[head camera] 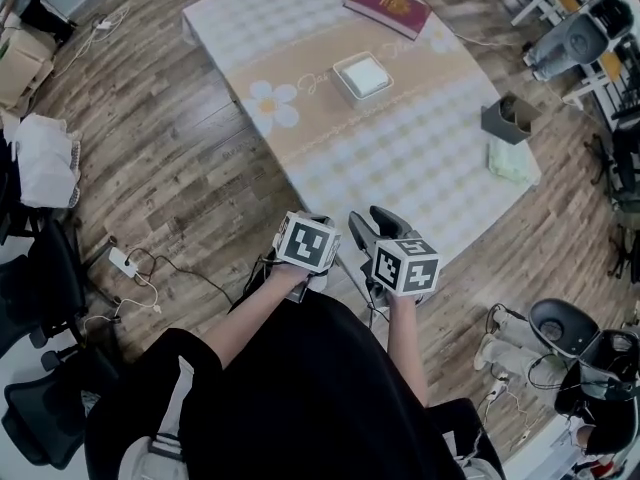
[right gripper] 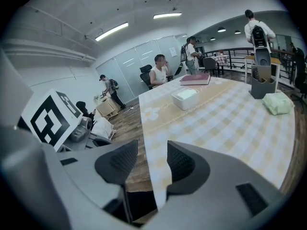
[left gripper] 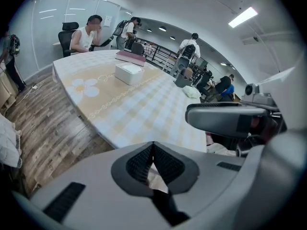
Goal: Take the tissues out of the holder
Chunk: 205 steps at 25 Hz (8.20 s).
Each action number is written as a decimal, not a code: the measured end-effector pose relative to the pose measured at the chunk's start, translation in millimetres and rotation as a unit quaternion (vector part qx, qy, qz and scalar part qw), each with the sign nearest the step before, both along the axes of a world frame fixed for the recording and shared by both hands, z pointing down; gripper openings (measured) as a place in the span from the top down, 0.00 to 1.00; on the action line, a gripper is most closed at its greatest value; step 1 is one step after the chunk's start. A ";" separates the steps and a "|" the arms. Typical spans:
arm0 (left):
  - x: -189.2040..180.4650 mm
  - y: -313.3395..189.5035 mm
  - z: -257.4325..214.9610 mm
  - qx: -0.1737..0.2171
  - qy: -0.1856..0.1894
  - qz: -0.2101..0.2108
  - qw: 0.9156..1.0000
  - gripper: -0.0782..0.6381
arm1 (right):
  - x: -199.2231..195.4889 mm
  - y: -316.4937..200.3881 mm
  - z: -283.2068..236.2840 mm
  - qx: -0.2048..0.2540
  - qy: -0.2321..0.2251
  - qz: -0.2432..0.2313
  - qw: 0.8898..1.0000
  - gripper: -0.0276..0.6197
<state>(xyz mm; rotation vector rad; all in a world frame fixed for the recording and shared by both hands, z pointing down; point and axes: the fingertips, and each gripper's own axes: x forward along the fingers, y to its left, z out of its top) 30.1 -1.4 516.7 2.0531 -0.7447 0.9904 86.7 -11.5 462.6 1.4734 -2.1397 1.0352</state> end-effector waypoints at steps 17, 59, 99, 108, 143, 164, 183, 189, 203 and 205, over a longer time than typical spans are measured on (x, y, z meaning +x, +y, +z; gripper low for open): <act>5.3 -101.0 13.4 -0.031 0.008 0.036 0.999 0.88 | 13.5 -148.3 7.3 -0.008 0.030 0.021 0.999 0.57; -2.8 -198.3 69.9 -0.119 0.010 0.032 0.992 0.88 | 80.2 -364.2 92.1 -0.051 0.304 -0.101 0.946 0.33; -2.0 -199.2 81.5 -0.135 0.004 0.032 0.990 0.88 | 70.0 -360.8 62.8 -0.052 0.272 -0.080 0.958 0.54; 6.5 -189.3 73.9 -0.125 0.006 0.051 0.991 0.88 | 71.9 -345.6 22.7 -0.022 0.256 -0.055 0.965 0.54; 22.5 -44.6 41.9 -0.054 -0.018 0.138 0.989 0.88 | 68.8 -78.1 29.9 -0.058 0.191 0.031 0.979 0.54; 73.5 47.6 31.5 -0.023 -0.022 0.205 0.978 0.88 | 93.2 61.3 35.6 -0.059 0.173 0.091 0.979 0.53; 113.1 112.0 35.0 -0.009 -0.031 0.238 0.971 0.88 | 121.8 142.6 46.0 -0.061 0.159 0.121 0.978 0.53; 127.6 108.9 29.2 -0.007 -0.030 0.255 0.966 0.88 | 139.6 143.1 48.0 -0.067 0.159 0.139 0.975 0.53; 155.3 58.9 33.9 -0.028 -0.026 0.278 0.960 0.88 | 188.7 89.1 57.1 -0.101 0.157 0.164 0.969 0.53; 157.6 53.3 38.5 -0.032 -0.024 0.279 0.960 0.88 | 193.8 78.1 57.9 -0.105 0.157 0.163 0.968 0.53</act>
